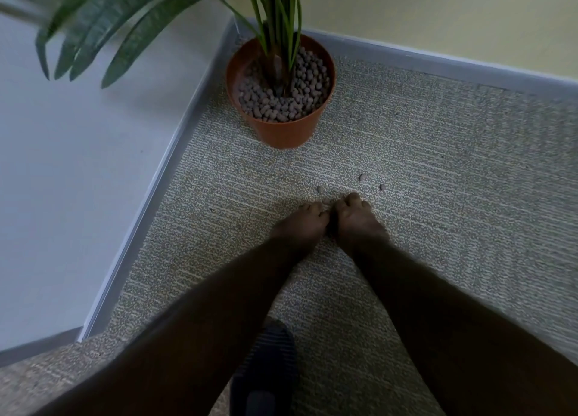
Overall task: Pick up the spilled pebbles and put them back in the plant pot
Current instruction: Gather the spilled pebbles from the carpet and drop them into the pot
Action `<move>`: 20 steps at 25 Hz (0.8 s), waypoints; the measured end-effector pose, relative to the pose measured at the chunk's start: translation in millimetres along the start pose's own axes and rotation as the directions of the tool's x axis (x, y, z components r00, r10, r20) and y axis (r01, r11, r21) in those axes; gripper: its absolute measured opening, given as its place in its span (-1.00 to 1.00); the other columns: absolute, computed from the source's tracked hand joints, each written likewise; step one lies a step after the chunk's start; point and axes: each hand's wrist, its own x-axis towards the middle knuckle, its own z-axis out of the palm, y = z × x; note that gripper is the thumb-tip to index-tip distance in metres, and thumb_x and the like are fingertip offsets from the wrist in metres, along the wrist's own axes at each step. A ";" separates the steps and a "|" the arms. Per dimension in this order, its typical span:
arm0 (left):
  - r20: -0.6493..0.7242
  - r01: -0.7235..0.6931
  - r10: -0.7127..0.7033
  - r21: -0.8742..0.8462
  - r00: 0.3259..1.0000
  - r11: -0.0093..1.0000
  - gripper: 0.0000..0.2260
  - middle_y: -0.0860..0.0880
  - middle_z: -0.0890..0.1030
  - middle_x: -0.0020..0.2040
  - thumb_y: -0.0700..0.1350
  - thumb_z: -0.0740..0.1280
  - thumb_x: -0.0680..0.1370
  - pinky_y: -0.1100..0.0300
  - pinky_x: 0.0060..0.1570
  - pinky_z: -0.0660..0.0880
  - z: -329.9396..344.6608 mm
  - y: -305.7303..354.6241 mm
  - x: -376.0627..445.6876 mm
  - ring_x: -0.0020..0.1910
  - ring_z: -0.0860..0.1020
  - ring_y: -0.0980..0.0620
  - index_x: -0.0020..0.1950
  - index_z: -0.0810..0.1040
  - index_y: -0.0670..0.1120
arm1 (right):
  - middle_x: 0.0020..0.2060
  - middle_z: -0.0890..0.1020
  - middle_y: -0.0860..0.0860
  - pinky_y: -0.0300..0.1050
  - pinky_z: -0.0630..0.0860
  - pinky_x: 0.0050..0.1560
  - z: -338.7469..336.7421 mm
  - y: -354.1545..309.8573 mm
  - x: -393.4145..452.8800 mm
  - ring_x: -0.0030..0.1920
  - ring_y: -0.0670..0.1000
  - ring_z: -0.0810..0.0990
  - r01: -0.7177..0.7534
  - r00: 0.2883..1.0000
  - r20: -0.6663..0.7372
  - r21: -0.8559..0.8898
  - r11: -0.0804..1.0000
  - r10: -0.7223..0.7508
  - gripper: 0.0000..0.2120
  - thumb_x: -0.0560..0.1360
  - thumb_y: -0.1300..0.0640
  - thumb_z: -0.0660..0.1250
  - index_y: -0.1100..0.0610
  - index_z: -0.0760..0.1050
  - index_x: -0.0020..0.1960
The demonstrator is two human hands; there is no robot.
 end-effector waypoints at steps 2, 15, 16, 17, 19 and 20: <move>0.005 -0.023 0.023 0.006 1.000 1.000 -0.68 -0.23 0.38 0.32 -0.20 0.06 0.61 -0.08 0.23 0.40 -2.1 -1.9 -0.7 0.28 0.38 -0.21 0.35 0.34 -0.21 | 0.25 0.36 0.17 0.13 0.52 0.13 1.5 -1.7 -0.5 0.21 0.20 0.40 -0.013 1.000 0.011 0.019 1.000 0.013 -0.71 0.59 0.06 0.15 0.13 0.38 0.27; 0.076 -0.008 0.005 0.040 0.997 0.999 -0.72 -0.23 0.39 0.29 -0.17 0.06 0.62 -0.13 0.18 0.45 -6.6 -3.2 5.5 0.23 0.42 -0.23 0.28 0.37 -0.19 | 0.05 0.59 0.13 0.02 0.49 0.12 3.5 9.9 5.8 0.05 0.19 0.59 -0.133 0.985 0.125 0.137 0.982 0.116 -0.76 0.55 -0.01 0.16 0.05 0.45 0.15; 0.078 -0.028 0.022 0.077 0.997 0.997 -0.71 -0.24 0.38 0.30 -0.14 0.03 0.63 -0.12 0.15 0.47 -4.9 -3.2 4.2 0.23 0.42 -0.24 0.31 0.35 -0.20 | 0.10 0.58 0.15 0.02 0.50 0.13 3.3 9.7 6.4 0.09 0.20 0.58 -0.127 0.983 0.141 0.094 0.987 0.114 -0.75 0.56 0.05 0.17 0.08 0.46 0.18; 0.081 -0.052 0.044 0.110 0.996 0.993 -0.69 -0.25 0.37 0.31 -0.13 0.02 0.65 -0.11 0.13 0.48 -3.6 -3.7 3.2 0.23 0.42 -0.25 0.34 0.32 -0.20 | 0.14 0.57 0.17 0.02 0.52 0.13 2.6 9.0 6.6 0.12 0.20 0.57 -0.112 0.983 0.151 0.031 0.993 0.106 -0.74 0.56 0.11 0.19 0.13 0.47 0.20; 0.085 -0.088 0.076 0.148 0.994 0.985 -0.66 -0.26 0.36 0.33 -0.13 0.01 0.65 -0.08 0.09 0.48 -2.8 -5.0 2.6 0.22 0.43 -0.25 0.39 0.29 -0.21 | 0.16 0.57 0.18 0.01 0.55 0.12 -0.6 9.1 7.0 0.15 0.20 0.57 -0.109 0.983 0.147 -0.007 0.994 0.109 -0.74 0.54 0.16 0.23 0.18 0.50 0.21; 0.085 -0.085 0.074 0.138 0.994 0.987 -0.66 -0.25 0.36 0.33 -0.12 0.01 0.65 -0.08 0.07 0.48 -3.0 -4.9 2.8 0.22 0.43 -0.25 0.39 0.29 -0.20 | 0.15 0.58 0.18 -0.01 0.55 0.13 -1.8 10.9 7.4 0.15 0.19 0.57 -0.099 0.984 0.149 0.015 0.995 0.096 -0.75 0.54 0.17 0.23 0.19 0.52 0.19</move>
